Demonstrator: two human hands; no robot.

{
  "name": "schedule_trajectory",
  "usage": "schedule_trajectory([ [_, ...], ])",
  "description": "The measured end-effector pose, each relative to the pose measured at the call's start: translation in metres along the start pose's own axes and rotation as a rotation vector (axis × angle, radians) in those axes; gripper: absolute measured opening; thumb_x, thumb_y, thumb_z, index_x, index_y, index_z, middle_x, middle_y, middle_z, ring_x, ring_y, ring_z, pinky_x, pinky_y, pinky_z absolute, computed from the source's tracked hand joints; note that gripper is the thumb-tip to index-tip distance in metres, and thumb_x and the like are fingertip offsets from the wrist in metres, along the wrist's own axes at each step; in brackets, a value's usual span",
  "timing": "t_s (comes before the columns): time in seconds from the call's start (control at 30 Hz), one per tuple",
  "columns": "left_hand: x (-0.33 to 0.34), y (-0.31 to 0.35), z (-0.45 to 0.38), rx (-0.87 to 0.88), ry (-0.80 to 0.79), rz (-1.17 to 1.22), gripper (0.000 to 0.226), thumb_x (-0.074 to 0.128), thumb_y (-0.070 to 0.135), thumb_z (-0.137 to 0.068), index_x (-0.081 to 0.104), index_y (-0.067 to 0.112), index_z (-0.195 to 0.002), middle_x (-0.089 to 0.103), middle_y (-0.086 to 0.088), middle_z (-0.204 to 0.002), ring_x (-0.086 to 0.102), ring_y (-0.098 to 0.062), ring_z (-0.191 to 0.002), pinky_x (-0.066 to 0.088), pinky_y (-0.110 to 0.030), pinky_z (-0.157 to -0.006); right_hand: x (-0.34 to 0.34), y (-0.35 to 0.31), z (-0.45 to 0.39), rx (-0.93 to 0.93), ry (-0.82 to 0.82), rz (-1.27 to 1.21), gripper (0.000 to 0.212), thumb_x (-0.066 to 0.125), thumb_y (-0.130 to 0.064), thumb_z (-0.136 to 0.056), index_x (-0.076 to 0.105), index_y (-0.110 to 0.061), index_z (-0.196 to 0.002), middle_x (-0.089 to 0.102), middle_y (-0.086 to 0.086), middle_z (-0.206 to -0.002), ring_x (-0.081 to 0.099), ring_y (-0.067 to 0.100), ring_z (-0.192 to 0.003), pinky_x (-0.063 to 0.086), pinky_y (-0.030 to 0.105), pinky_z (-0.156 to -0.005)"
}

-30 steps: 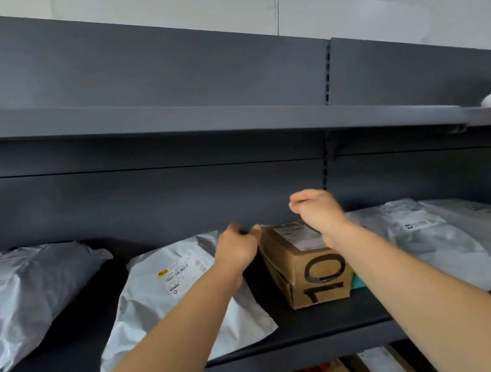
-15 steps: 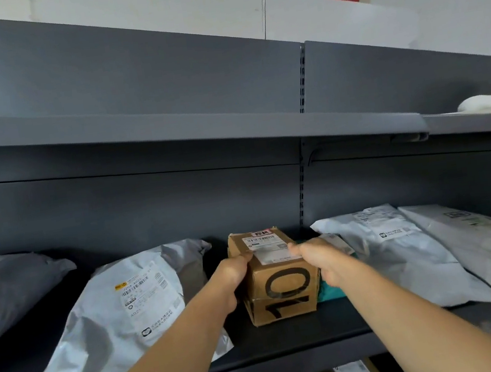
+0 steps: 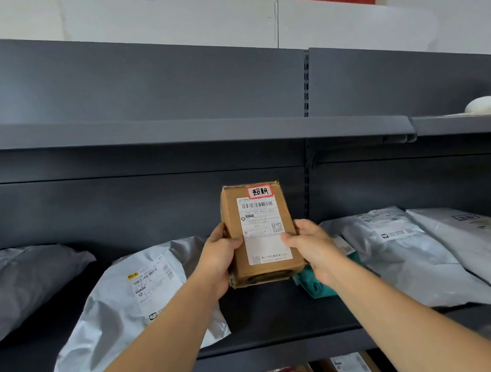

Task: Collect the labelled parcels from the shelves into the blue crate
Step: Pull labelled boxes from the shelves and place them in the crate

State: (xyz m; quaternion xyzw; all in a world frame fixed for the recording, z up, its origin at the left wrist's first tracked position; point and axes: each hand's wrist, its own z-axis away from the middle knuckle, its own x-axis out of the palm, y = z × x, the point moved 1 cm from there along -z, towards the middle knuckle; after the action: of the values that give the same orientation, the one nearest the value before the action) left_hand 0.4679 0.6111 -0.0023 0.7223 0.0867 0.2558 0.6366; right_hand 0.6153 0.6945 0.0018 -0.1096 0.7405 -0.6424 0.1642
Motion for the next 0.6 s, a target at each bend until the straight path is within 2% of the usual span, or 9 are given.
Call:
schedule_trajectory([
  [0.13,-0.003,0.003,0.006,0.028,0.005,-0.026,0.051,0.046,0.004,-0.094,0.041,0.022,-0.142,0.063,-0.003,-0.126,0.060,-0.025,-0.112,0.052,-0.043,-0.091,0.000,-0.001,0.009,-0.041,0.003,-0.055,0.032,0.061,-0.011,-0.091,0.060,-0.020,-0.121,0.069,-0.005,-0.113,0.066,0.015,-0.101,0.054,0.036,-0.090],
  [0.2,-0.005,0.006,0.011,0.046,0.007,-0.034,0.052,0.047,0.003,-0.094,0.041,0.022,-0.142,0.063,-0.003,-0.126,0.060,-0.025,-0.113,0.050,-0.044,-0.095,0.001,-0.002,0.012,-0.057,-0.008,-0.076,0.033,0.061,-0.011,-0.091,0.059,-0.020,-0.123,0.069,-0.005,-0.113,0.066,0.015,-0.101,0.055,0.036,-0.090],
  [0.4,-0.014,0.015,0.025,0.077,0.046,-0.046,0.051,0.048,0.003,-0.093,0.043,0.021,-0.141,0.064,-0.002,-0.125,0.060,-0.024,-0.113,0.051,-0.043,-0.094,0.009,-0.006,0.021,-0.091,-0.055,-0.114,0.037,0.061,-0.011,-0.091,0.057,-0.019,-0.127,0.069,-0.004,-0.116,0.066,0.015,-0.103,0.054,0.039,-0.093],
  [0.5,-0.022,0.021,0.037,0.093,0.079,-0.041,0.049,0.047,0.002,-0.094,0.045,0.019,-0.139,0.064,-0.003,-0.124,0.061,-0.023,-0.111,0.053,-0.038,-0.087,0.019,-0.009,0.026,-0.109,-0.085,-0.130,0.034,0.061,-0.011,-0.091,0.059,-0.019,-0.124,0.069,-0.004,-0.114,0.066,0.016,-0.102,0.054,0.040,-0.094],
  [0.6,-0.030,0.031,0.052,0.130,0.116,-0.037,0.043,0.045,0.000,-0.095,0.051,0.017,-0.134,0.066,-0.003,-0.119,0.063,-0.018,-0.100,0.051,-0.030,-0.075,0.031,-0.013,0.030,-0.143,-0.113,-0.138,0.031,0.061,-0.011,-0.090,0.060,-0.020,-0.119,0.070,-0.004,-0.113,0.066,0.015,-0.103,0.053,0.040,-0.095],
])
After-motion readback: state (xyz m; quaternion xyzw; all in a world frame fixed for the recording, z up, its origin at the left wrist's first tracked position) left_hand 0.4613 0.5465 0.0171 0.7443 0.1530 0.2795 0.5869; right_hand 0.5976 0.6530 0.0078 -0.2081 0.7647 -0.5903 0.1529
